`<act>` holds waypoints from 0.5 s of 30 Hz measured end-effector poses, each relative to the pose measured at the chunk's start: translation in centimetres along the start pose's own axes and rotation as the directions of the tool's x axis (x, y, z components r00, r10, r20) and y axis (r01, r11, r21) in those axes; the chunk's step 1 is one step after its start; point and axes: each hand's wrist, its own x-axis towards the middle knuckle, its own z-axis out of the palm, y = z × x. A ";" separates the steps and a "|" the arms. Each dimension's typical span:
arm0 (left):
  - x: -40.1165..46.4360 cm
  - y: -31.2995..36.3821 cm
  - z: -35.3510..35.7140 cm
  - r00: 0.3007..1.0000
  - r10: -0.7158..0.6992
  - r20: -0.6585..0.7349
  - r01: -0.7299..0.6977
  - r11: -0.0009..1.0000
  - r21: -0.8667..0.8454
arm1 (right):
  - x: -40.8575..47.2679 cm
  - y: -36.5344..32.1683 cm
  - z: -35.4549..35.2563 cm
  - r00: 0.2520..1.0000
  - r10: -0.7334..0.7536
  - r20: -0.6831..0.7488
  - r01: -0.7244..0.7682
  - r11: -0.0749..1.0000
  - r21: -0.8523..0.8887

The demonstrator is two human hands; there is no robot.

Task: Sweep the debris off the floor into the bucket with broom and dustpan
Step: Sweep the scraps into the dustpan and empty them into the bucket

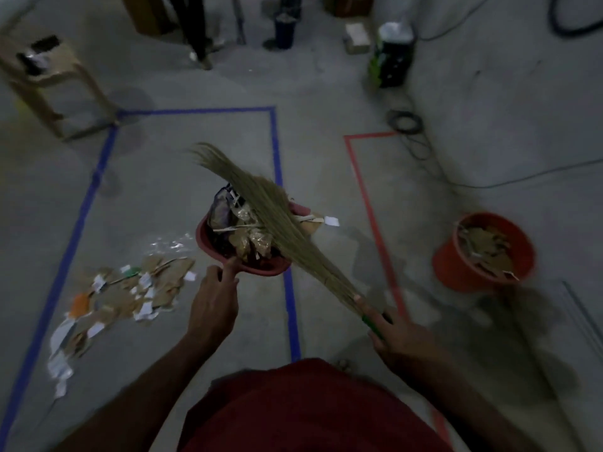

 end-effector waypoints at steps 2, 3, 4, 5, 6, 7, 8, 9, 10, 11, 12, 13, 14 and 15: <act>1.8 4.5 2.3 0.996 0.086 0.029 -0.085 0.996 -0.007 | -2.4 4.3 -0.3 0.998 0.068 0.015 -0.068 0.997 0.032; 2.6 6.9 3.3 0.991 0.126 0.049 -0.126 0.992 -0.007 | -3.7 6.2 -0.7 0.993 0.115 0.014 -0.116 0.993 0.033; 3.4 9.0 4.3 0.985 0.158 0.070 -0.157 0.988 -0.006 | -4.9 7.9 -1.4 0.987 0.162 0.011 -0.163 0.986 0.035; 4.2 11.2 5.2 0.979 0.185 0.091 -0.185 0.983 -0.012 | -6.0 9.4 -2.1 0.979 0.204 0.007 -0.204 0.977 0.055; 4.9 13.3 5.9 0.970 0.215 0.115 -0.215 0.976 -0.017 | -7.0 10.8 -2.6 0.972 0.236 0.000 -0.235 0.968 0.084; 5.5 15.3 6.6 0.960 0.247 0.131 -0.247 0.969 -0.018 | -8.0 12.1 -3.0 0.963 0.270 0.003 -0.268 0.957 0.112; 6.1 17.3 7.2 0.949 0.281 0.143 -0.282 0.959 -0.013 | -9.0 13.3 -3.1 0.952 0.306 0.011 -0.305 0.943 0.131; 6.7 19.3 7.8 0.936 0.314 0.157 -0.317 0.948 -0.007 | -9.9 14.4 -3.2 0.939 0.342 0.026 -0.342 0.930 0.137; 7.3 21.3 8.3 0.922 0.346 0.173 -0.351 0.936 -0.006 | -10.7 15.2 -3.2 0.925 0.377 0.039 -0.379 0.914 0.145; 7.9 23.2 8.9 0.908 0.377 0.186 -0.382 0.924 -0.008 | -11.4 16.0 -3.2 0.912 0.409 0.040 -0.410 0.899 0.154; 8.6 25.0 9.6 0.893 0.400 0.206 -0.406 0.914 -0.012 | -12.0 16.8 -3.1 0.898 0.438 0.039 -0.438 0.883 0.168; 9.3 26.6 10.4 0.879 0.422 0.221 -0.429 0.903 -0.018 | -12.6 17.6 -3.1 0.882 0.469 0.045 -0.469 0.863 0.188; 9.9 28.4 11.5 0.860 0.451 0.239 -0.460 0.888 -0.023 | -13.2 18.7 -3.1 0.864 0.501 0.052 -0.500 0.842 0.202; 10.3 29.6 12.0 0.847 0.470 0.248 -0.479 0.877 -0.027 | -13.6 19.2 -3.0 0.858 0.512 0.050 -0.510 0.835 0.205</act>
